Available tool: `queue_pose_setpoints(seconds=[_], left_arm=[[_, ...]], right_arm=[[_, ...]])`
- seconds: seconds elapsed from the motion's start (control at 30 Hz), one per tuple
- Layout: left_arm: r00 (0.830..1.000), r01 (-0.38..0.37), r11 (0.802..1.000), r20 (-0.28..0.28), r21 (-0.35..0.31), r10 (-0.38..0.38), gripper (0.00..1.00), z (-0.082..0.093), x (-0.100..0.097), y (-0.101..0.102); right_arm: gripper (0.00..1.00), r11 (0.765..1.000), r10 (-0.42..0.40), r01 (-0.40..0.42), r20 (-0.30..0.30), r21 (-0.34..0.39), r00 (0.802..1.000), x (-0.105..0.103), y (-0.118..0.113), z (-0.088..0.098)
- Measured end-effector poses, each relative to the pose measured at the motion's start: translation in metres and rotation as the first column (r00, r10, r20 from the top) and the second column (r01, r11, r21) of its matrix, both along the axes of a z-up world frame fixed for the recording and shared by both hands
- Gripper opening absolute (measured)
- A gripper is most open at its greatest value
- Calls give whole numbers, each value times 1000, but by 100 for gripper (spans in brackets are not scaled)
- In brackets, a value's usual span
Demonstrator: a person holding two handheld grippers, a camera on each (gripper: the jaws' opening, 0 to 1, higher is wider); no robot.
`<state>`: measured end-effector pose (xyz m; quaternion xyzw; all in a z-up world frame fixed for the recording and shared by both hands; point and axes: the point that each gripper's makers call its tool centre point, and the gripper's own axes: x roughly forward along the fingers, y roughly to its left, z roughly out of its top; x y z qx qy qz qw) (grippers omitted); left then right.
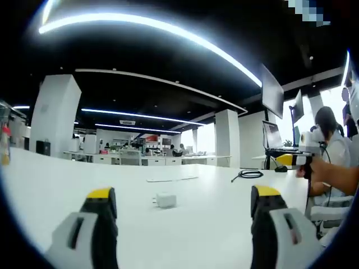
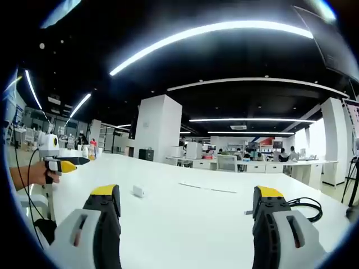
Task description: Plug the desk Type‑C cable into the charger adapter.
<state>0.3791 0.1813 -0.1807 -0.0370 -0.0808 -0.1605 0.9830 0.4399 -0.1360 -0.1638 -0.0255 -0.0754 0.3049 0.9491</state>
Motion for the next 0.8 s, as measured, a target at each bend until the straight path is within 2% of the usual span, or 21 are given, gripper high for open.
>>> queue_pose_setpoints(seconds=[0.8], left_arm=[[1000, -6, 1000, -6, 3, 6, 100, -1, 1, 2]], right_arm=[[100, 1000, 3, -3, -8, -3, 1000, 1, 3, -4]])
